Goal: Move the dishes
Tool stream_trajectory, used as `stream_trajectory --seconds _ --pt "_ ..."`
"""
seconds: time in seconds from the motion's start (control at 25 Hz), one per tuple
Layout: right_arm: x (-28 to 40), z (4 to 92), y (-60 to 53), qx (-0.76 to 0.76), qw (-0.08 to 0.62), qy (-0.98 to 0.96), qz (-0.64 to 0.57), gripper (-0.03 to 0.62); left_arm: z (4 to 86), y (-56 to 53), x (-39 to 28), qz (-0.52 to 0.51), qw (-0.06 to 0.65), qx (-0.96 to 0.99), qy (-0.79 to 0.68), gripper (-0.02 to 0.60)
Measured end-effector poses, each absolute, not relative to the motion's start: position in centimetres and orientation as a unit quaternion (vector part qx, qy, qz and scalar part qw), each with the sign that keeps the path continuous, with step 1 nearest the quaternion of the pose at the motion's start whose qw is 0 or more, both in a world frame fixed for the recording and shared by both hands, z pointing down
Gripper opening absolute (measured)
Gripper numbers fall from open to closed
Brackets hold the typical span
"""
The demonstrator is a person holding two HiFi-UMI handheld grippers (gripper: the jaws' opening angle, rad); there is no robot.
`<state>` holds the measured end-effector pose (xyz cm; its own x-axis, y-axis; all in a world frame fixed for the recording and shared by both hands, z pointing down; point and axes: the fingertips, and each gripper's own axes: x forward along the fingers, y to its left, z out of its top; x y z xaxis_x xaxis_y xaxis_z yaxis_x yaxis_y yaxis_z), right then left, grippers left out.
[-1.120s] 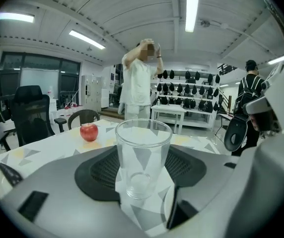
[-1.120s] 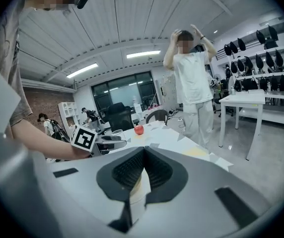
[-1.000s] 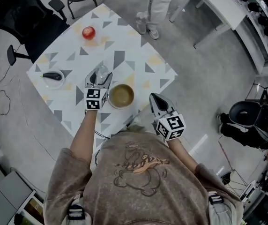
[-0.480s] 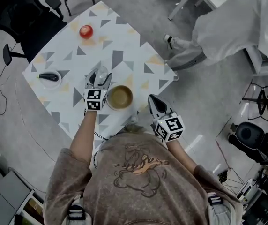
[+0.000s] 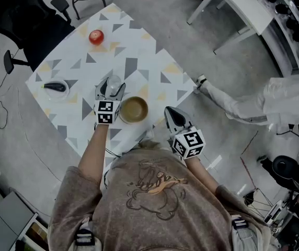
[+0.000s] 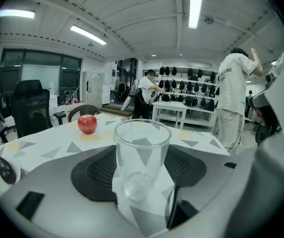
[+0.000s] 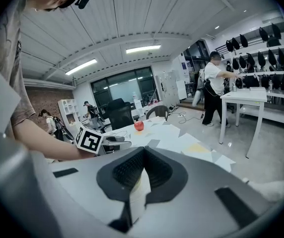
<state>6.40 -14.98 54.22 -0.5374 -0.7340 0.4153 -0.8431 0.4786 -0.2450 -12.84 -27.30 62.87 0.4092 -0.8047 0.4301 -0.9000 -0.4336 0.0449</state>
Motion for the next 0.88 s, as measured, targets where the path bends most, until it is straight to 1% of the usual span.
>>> stream_trajectory --seconds 0.88 --pt "6.7 52.2 -13.9 0.463 0.097 -0.861 0.187 0.005 58.2 -22.5 -13.3 0.147 0.119 0.824 -0.534 0.288"
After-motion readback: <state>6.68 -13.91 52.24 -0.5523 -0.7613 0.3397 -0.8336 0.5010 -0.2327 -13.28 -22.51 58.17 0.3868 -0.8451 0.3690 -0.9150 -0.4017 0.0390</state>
